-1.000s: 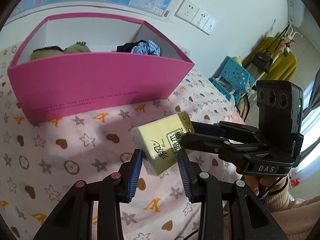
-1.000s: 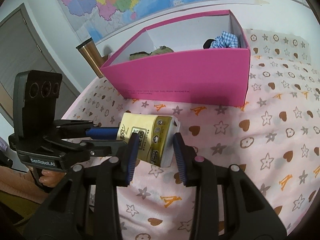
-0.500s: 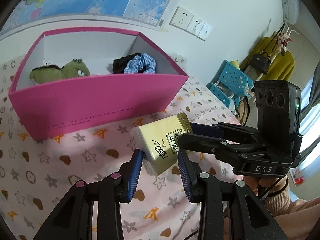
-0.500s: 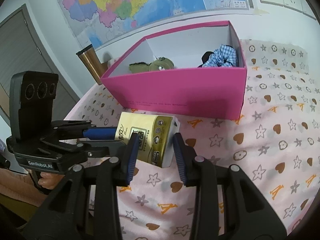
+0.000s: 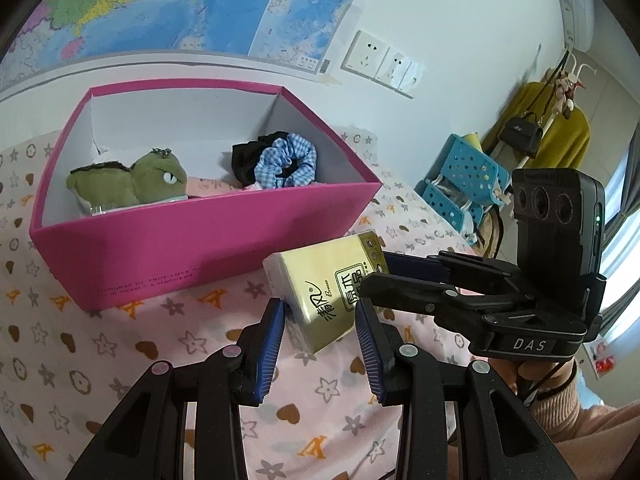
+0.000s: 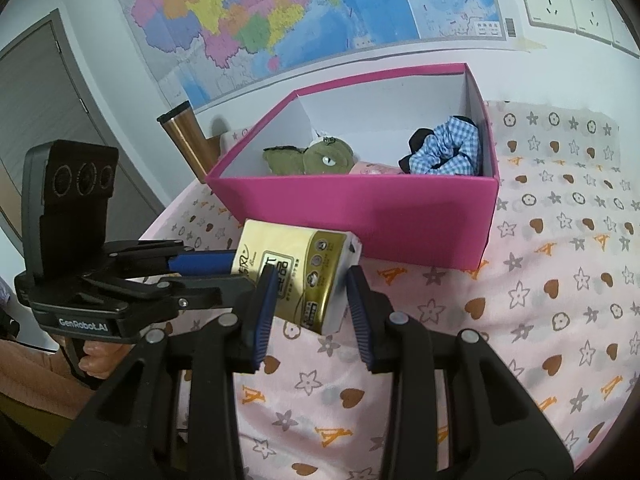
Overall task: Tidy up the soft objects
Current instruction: 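Lift the yellow tissue pack and carry it to the pink box rim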
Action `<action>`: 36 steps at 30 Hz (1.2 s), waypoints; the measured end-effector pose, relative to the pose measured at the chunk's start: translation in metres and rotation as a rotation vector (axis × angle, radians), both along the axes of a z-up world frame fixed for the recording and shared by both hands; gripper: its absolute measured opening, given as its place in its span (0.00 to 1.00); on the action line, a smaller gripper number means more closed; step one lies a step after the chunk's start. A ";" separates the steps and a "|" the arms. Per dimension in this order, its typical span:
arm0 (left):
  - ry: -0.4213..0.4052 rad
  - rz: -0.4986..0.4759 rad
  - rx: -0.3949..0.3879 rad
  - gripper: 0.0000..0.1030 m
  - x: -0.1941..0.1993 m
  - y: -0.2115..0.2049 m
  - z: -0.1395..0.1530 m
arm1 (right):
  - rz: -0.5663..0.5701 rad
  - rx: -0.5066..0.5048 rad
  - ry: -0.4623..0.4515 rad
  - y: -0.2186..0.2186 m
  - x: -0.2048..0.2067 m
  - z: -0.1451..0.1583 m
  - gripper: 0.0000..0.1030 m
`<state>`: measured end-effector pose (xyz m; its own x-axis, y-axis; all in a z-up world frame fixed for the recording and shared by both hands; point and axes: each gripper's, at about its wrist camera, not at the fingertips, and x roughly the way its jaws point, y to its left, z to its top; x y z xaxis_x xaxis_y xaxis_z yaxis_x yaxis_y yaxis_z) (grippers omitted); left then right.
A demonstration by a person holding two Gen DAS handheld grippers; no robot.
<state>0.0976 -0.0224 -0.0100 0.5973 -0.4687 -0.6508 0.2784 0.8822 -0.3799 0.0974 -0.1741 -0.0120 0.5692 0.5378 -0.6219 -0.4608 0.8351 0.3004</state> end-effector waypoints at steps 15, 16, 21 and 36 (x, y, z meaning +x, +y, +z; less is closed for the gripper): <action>-0.028 0.013 -0.001 0.35 0.003 0.001 0.007 | 0.015 0.000 -0.022 -0.002 0.009 0.007 0.37; -0.029 0.013 -0.002 0.35 0.004 0.001 0.007 | 0.016 0.001 -0.022 -0.002 0.010 0.007 0.37; -0.036 0.015 0.004 0.35 0.005 0.001 0.009 | 0.018 0.000 -0.028 -0.003 0.013 0.011 0.37; -0.066 0.027 0.023 0.35 0.011 0.002 0.019 | 0.030 0.004 -0.051 -0.003 0.018 0.017 0.37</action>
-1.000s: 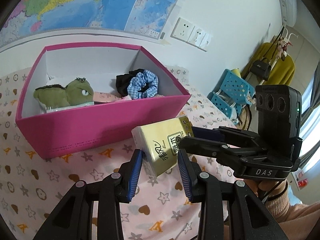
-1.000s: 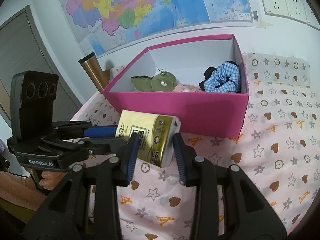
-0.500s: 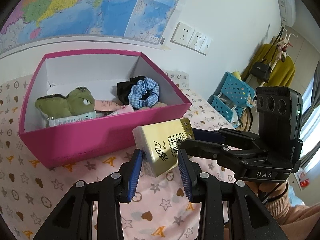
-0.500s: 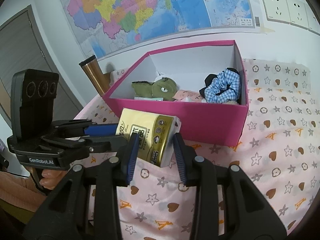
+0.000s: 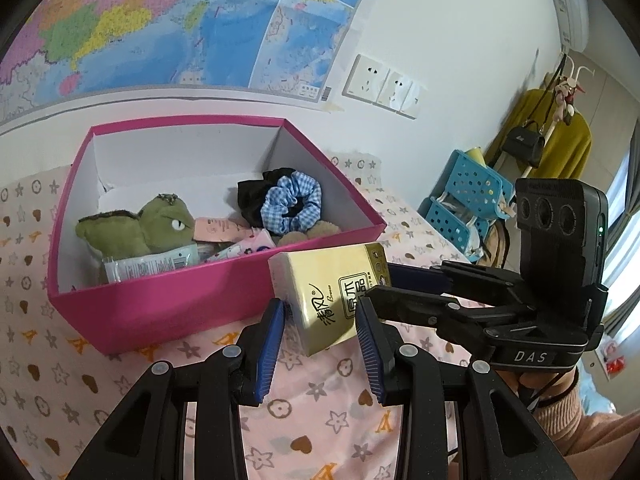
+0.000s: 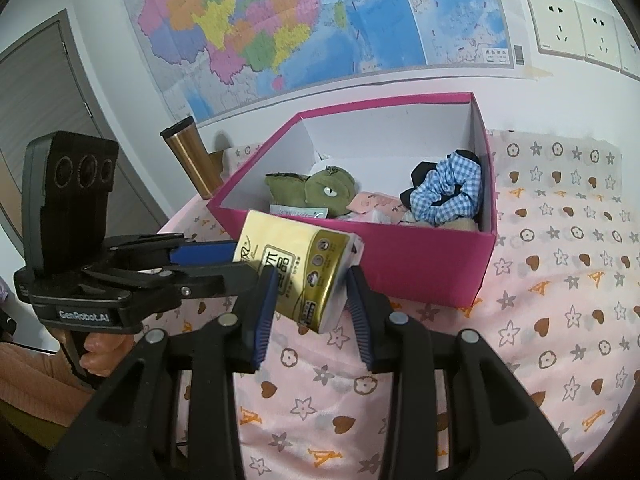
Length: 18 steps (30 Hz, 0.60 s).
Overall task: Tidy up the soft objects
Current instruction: 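Lift the yellow tissue pack and carry it to the pink box rim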
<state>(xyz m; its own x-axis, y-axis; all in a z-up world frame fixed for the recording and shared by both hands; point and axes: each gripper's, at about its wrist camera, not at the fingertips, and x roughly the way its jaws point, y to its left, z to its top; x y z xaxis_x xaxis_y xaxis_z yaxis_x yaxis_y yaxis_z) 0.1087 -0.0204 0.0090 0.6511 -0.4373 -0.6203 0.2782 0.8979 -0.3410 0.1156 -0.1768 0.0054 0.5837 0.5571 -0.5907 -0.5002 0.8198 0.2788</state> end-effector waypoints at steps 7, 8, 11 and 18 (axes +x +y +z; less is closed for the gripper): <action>-0.005 0.005 0.008 0.35 0.003 -0.001 0.002 | 0.002 -0.001 -0.010 0.000 0.002 0.003 0.37; -0.005 0.006 0.008 0.35 0.004 -0.001 0.002 | 0.002 -0.001 -0.011 0.000 0.002 0.002 0.37; -0.006 0.009 0.007 0.35 0.005 -0.001 0.003 | 0.002 -0.001 -0.015 0.000 0.002 0.003 0.37; -0.010 0.010 0.009 0.35 0.006 -0.002 0.006 | 0.001 -0.001 -0.023 -0.001 0.003 0.006 0.37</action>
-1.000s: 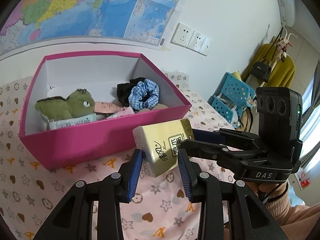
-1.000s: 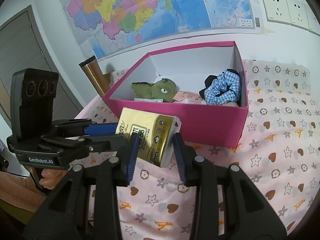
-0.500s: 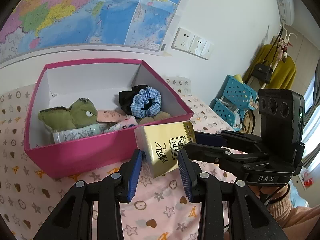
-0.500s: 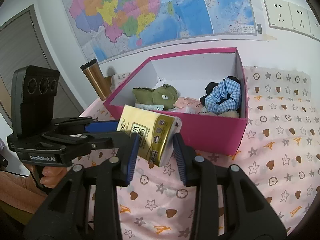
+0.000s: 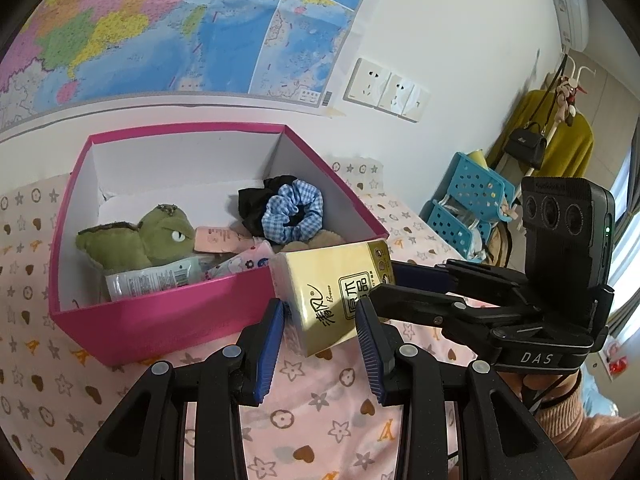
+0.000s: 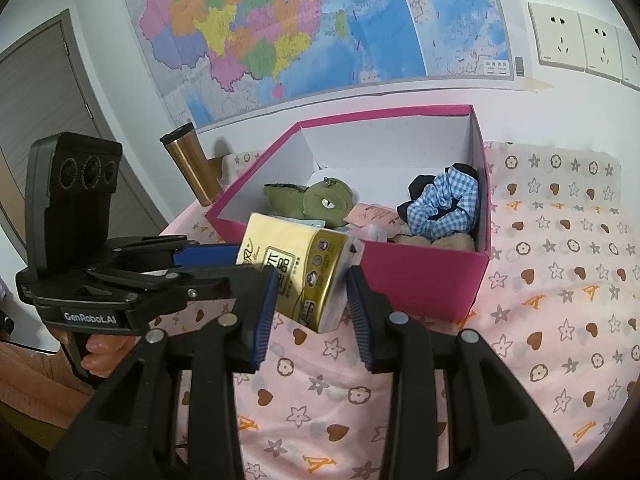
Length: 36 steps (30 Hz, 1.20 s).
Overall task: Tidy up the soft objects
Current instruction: 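Lift the yellow tissue pack and carry it to the pink box rim, then lower the yellow tissue pack into the pink box among the items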
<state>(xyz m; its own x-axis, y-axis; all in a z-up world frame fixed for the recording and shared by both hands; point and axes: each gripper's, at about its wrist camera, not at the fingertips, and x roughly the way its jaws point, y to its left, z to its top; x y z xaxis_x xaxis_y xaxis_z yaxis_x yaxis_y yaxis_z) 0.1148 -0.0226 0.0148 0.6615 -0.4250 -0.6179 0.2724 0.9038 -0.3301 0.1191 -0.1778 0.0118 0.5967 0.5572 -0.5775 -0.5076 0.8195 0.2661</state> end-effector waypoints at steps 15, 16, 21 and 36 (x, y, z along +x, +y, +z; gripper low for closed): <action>-0.007 0.005 0.002 0.35 0.005 0.000 0.003 | 0.004 -0.003 -0.020 0.000 0.008 0.006 0.37; -0.006 0.005 0.000 0.35 0.005 0.001 0.004 | 0.004 -0.003 -0.022 0.000 0.008 0.006 0.37; -0.011 0.008 0.004 0.35 0.008 0.001 0.005 | 0.008 0.001 -0.023 0.000 0.011 0.008 0.37; -0.015 0.022 0.009 0.35 0.016 0.005 0.006 | 0.011 0.003 -0.032 0.003 0.019 0.010 0.37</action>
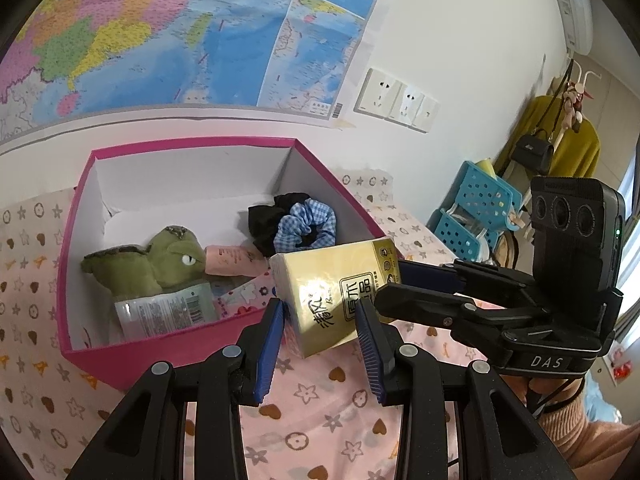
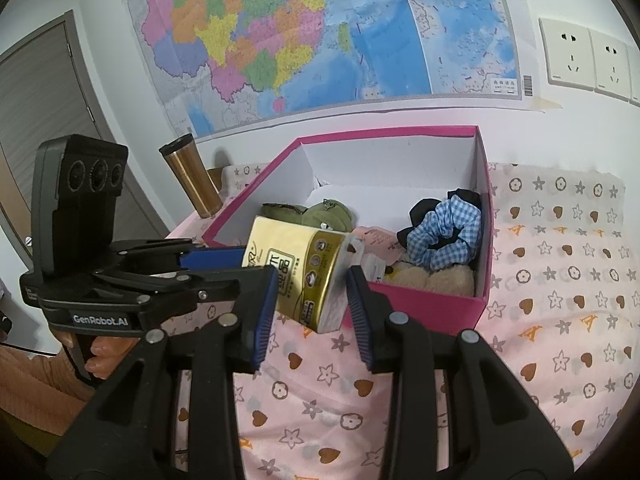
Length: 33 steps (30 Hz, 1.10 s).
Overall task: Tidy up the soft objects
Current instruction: 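Lower the yellow tissue pack into the pink box among the items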
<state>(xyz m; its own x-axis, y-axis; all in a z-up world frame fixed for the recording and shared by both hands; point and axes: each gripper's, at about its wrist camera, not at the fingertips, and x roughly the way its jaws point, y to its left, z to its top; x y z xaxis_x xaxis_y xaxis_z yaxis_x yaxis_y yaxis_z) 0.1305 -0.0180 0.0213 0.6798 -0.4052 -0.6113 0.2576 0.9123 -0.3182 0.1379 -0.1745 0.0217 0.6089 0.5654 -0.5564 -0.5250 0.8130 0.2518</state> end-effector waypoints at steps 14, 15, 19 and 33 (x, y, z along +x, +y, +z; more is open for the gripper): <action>0.003 0.012 0.002 0.35 0.009 0.003 0.000 | 0.003 0.001 -0.007 0.003 0.008 0.002 0.37; 0.005 0.014 0.001 0.35 0.011 0.003 0.000 | 0.000 0.001 -0.013 0.003 0.008 0.002 0.37; 0.002 0.016 0.004 0.35 0.013 0.004 0.000 | 0.002 0.003 -0.013 0.003 0.010 0.002 0.37; -0.001 0.022 0.012 0.35 0.018 0.006 0.002 | 0.002 0.009 -0.008 0.004 0.017 0.002 0.37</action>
